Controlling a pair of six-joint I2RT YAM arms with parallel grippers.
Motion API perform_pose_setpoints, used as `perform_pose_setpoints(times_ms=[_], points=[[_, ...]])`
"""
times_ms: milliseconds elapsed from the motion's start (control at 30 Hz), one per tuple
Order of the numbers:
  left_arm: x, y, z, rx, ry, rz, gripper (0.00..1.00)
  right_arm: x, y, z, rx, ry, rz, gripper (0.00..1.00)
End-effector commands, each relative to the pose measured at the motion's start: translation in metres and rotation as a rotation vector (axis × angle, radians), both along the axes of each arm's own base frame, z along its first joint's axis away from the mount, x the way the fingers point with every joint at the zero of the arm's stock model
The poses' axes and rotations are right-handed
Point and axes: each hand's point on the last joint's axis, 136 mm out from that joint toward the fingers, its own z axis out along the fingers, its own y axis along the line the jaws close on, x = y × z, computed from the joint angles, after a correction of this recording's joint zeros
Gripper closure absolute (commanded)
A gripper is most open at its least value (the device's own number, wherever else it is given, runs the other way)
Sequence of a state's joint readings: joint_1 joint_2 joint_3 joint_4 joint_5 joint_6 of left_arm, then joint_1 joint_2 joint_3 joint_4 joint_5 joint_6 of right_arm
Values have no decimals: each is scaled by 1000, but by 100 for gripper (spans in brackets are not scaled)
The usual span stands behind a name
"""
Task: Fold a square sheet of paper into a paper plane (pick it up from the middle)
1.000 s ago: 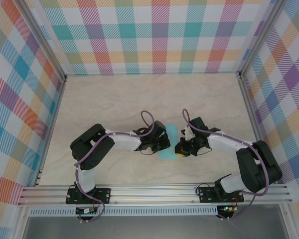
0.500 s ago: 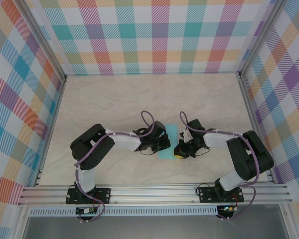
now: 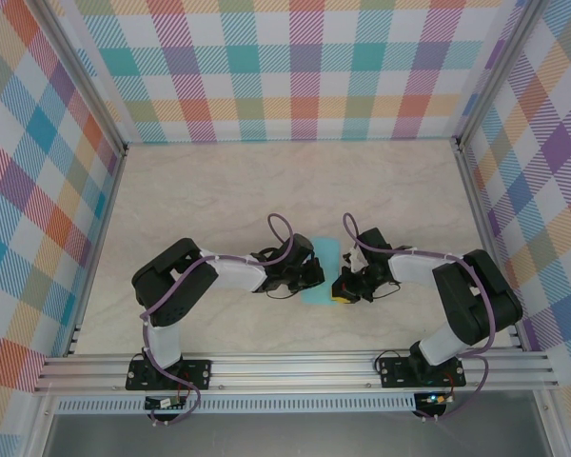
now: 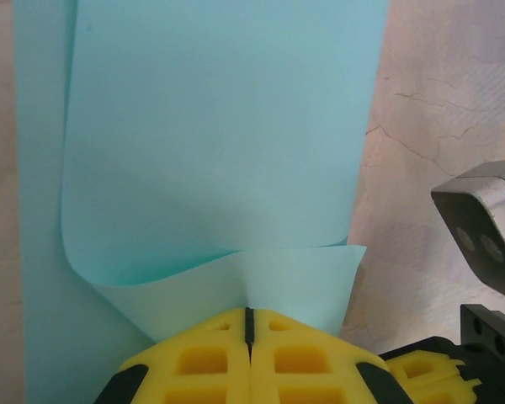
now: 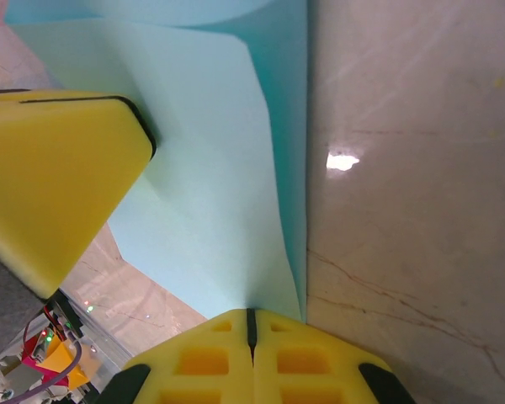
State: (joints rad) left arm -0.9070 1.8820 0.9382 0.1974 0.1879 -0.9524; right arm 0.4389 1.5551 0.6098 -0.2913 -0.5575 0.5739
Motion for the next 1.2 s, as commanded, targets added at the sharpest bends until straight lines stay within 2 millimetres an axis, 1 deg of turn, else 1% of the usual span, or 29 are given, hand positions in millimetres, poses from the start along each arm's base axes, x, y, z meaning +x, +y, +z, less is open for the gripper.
perform_pose_setpoints(times_ms=[0,33,167,300,633,833,1000,1167], points=[[-3,23,-24,120,-13,25,100,-19,-22,-29,-138,76,-19,99],[-2,25,-27,128,-12,30,100,-19,-22,-29,-138,77,-19,99],[2,33,-28,135,-21,51,100,-19,-22,-29,-142,77,-21,100],[7,41,-23,137,-32,63,100,-19,-23,-31,-148,83,-22,100],[30,56,-14,127,-40,94,100,-19,-21,-31,-142,84,-18,100],[37,71,-19,160,-25,116,100,-20,-21,-31,-136,87,-14,100],[43,75,-19,151,-22,114,100,-20,-20,-31,-128,89,-11,100],[51,79,-13,144,-29,120,100,-19,-19,-31,-123,91,-9,100]])
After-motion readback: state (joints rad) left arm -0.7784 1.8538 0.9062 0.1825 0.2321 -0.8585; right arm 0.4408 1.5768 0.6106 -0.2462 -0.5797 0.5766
